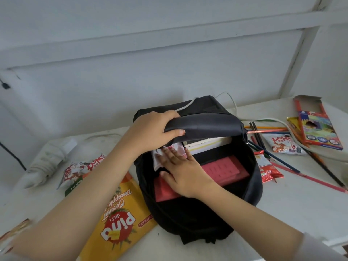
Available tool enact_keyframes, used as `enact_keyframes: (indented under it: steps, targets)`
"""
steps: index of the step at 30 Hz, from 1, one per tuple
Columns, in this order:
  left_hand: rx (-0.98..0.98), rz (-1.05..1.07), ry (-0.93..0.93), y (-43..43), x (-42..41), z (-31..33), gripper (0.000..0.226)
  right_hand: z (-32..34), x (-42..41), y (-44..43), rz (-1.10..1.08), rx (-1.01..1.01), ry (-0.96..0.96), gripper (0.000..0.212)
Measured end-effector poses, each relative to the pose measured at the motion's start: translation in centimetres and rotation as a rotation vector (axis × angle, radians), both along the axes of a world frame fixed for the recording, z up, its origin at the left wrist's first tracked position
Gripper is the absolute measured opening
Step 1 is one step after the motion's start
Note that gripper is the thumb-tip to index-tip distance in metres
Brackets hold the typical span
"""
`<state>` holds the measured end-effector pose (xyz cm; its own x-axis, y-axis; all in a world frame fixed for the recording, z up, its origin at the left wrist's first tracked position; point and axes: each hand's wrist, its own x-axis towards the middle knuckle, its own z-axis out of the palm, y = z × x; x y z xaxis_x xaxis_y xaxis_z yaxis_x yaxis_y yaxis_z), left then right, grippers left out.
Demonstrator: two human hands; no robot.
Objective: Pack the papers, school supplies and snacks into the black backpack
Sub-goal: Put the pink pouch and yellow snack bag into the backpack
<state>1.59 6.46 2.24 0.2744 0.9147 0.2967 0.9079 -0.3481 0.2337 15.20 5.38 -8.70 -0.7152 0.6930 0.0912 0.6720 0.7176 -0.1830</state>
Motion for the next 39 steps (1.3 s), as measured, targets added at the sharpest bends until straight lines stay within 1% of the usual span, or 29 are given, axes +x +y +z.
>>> enact_keyframes:
  steps: [3, 6, 9, 12, 15, 17, 20, 24, 26, 27, 28, 30, 31, 35, 39]
  targets:
    - [0.070, -0.004, -0.007, -0.6, -0.8, -1.5, 0.042, -0.4, 0.1, -0.1, 0.016, 0.010, 0.013, 0.075]
    - [0.025, -0.021, -0.041, -1.5, -2.2, -3.0, 0.041, -0.4, 0.6, -1.2, 0.014, 0.002, 0.017, 0.068]
    - [0.017, 0.007, -0.044, -1.9, -3.2, -4.0, 0.035, -0.5, 1.1, -2.1, 0.035, 0.004, 0.011, 0.068]
    - [0.123, 0.024, -0.039, -1.6, -2.9, -3.4, 0.032, -0.6, 1.2, -2.3, 0.041, 0.013, 0.009, 0.068]
    - [0.323, -0.004, 0.014, -1.0, -2.3, -1.6, 0.033, -1.0, 0.9, -2.0, 0.033, 0.051, 0.049, 0.067]
    - [0.372, -0.030, 0.066, -0.8, -2.1, -0.8, 0.033, -1.0, 0.6, -1.8, 0.038, 0.069, 0.060, 0.067]
    - [0.409, -0.066, 0.089, -0.7, -2.0, -0.2, 0.030, -0.8, 0.0, -1.2, 0.026, 0.030, 0.019, 0.069]
    - [0.410, -0.058, 0.064, -0.7, -1.8, 0.0, 0.032, -0.9, -1.7, 0.5, -0.019, -0.027, -0.002, 0.088]
    - [0.406, -0.053, 0.046, -0.8, -1.8, 0.0, 0.033, -1.0, -2.3, 1.3, -0.050, -0.060, -0.007, 0.093]
    - [0.409, -0.055, 0.042, -0.8, -1.9, 0.0, 0.033, -0.9, -2.6, 1.7, -0.066, -0.070, -0.014, 0.092]
    - [0.418, -0.058, 0.044, -0.8, -2.0, 0.0, 0.033, -0.8, -2.8, 1.9, -0.083, -0.075, -0.031, 0.086]
    - [0.438, -0.059, 0.048, -0.8, -2.0, 0.0, 0.033, -0.8, -3.3, 2.4, -0.117, -0.087, -0.079, 0.069]
    - [0.439, -0.052, 0.044, -0.8, -2.0, -0.1, 0.033, -0.7, -3.5, 2.6, -0.132, -0.094, -0.093, 0.064]
    - [0.405, -0.010, 0.018, -0.7, -2.0, -0.3, 0.032, -0.4, -3.7, 3.3, -0.140, -0.125, -0.120, 0.061]
    - [0.246, 0.032, -0.080, -0.5, -2.5, -0.7, 0.026, 0.6, -3.1, 1.5, -0.130, -0.191, -0.133, 0.062]
